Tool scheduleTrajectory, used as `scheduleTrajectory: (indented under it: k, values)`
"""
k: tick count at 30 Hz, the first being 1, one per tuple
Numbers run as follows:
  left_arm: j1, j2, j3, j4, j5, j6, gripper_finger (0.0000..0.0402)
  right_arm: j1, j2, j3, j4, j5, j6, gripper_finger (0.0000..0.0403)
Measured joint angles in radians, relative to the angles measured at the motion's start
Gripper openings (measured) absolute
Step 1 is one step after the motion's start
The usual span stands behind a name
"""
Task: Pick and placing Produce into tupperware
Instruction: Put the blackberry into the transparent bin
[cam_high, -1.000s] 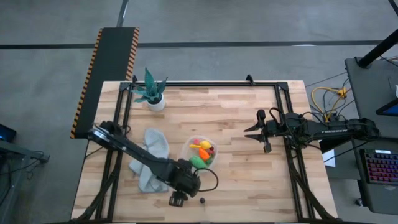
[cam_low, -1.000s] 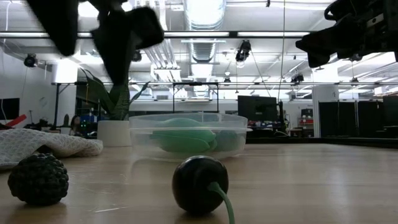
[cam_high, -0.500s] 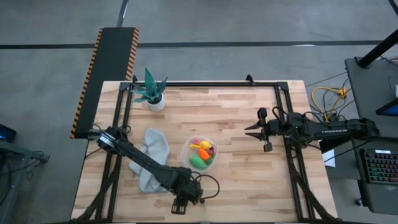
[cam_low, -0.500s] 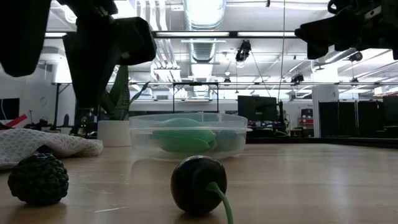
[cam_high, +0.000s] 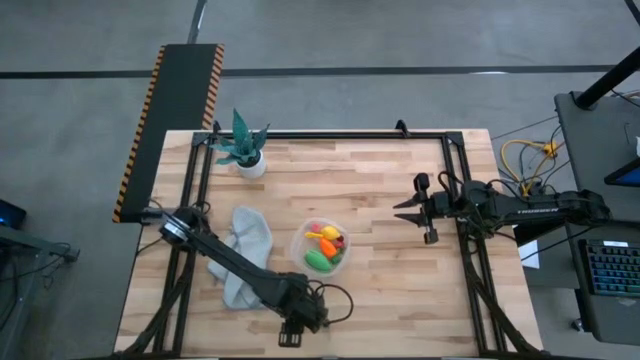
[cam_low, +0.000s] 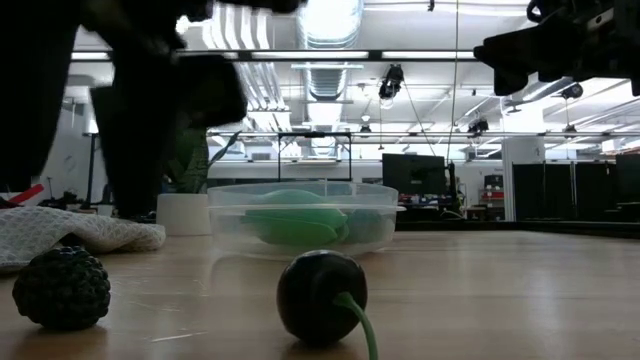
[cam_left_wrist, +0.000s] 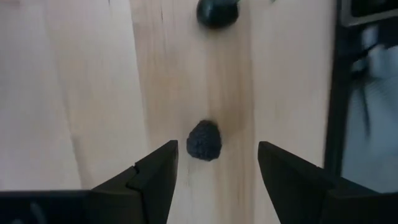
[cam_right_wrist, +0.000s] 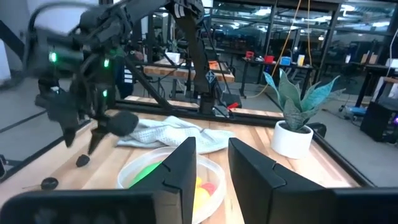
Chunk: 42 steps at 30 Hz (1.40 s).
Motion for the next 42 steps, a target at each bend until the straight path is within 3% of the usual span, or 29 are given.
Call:
scheduleTrajectory:
  k: [14, 42]
  values:
    - [0.000, 0.034, -0.004, -0.017, 0.003, 0.001, 0.0207, 0.000, 0.000, 0.000, -0.002, -0.002, 0.081, 0.0093]
    - [-0.002, 0.080, -0.014, 0.030, 0.003, 0.008, 0.0207, 0.000, 0.000, 0.000, -0.017, -0.002, 0.062, 0.0083]
